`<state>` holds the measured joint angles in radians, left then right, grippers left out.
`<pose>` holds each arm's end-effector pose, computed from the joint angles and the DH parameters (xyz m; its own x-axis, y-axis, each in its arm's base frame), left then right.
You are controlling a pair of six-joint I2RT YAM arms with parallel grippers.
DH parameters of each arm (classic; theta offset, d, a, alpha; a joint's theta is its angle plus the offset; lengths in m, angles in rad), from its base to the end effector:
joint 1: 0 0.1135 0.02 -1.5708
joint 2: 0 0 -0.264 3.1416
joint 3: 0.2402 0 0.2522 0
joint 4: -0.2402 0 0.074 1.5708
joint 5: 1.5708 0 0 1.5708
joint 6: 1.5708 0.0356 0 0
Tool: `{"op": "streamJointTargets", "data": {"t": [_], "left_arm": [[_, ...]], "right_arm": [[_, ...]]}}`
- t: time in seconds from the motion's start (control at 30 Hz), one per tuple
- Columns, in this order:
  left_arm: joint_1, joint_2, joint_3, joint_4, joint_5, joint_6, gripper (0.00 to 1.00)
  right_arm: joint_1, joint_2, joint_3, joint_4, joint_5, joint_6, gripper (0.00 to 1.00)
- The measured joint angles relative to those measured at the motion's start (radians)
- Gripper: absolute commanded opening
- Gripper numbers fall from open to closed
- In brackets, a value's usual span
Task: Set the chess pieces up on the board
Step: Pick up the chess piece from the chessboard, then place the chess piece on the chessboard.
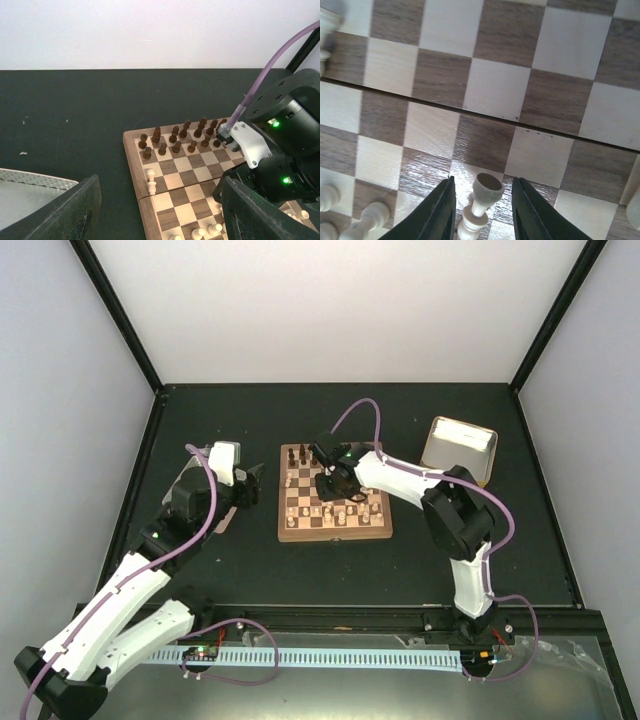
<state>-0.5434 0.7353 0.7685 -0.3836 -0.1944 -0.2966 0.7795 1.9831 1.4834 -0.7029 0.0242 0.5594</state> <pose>0.1485 -0.0817 0.3213 -0.3839 -0.1031 -0.9176 0.2508 0.9448 -0.2111 0.2915 0.2869 0.1884 -0.9321 -0.1752 -0.3171 -0.2382 0.9559 0.1719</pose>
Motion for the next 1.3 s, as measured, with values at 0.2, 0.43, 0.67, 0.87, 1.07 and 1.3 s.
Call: {"op": "streamJointTargets", "data": {"t": [0.2,0.43,0.67,0.87,1.07,1.3], "left_arm": [[0.0,0.0,-0.001,0.0,0.0,0.0,0.68],[0.0,0.0,-0.001,0.004,0.0,0.0,0.68],[0.0,0.0,-0.001,0.004,0.001,0.0,0.68],[0.0,0.021,-0.001,0.013,0.024,-0.001,0.72],[0.0,0.038,-0.029,0.064,0.111,-0.029,0.73],[0.0,0.101,-0.136,0.235,0.333,-0.084,0.7]], "right_arm": [[0.0,0.019,0.0,-0.021,0.01,0.025,0.3],[0.0,0.043,0.015,-0.027,0.012,0.032,0.19],[0.0,0.06,0.042,-0.018,0.021,0.047,0.12],[-0.001,0.03,0.002,0.072,0.018,0.066,0.12],[-0.003,-0.146,-0.126,0.212,-0.034,0.137,0.12],[-0.003,-0.325,-0.307,0.455,-0.238,0.34,0.11]]}}
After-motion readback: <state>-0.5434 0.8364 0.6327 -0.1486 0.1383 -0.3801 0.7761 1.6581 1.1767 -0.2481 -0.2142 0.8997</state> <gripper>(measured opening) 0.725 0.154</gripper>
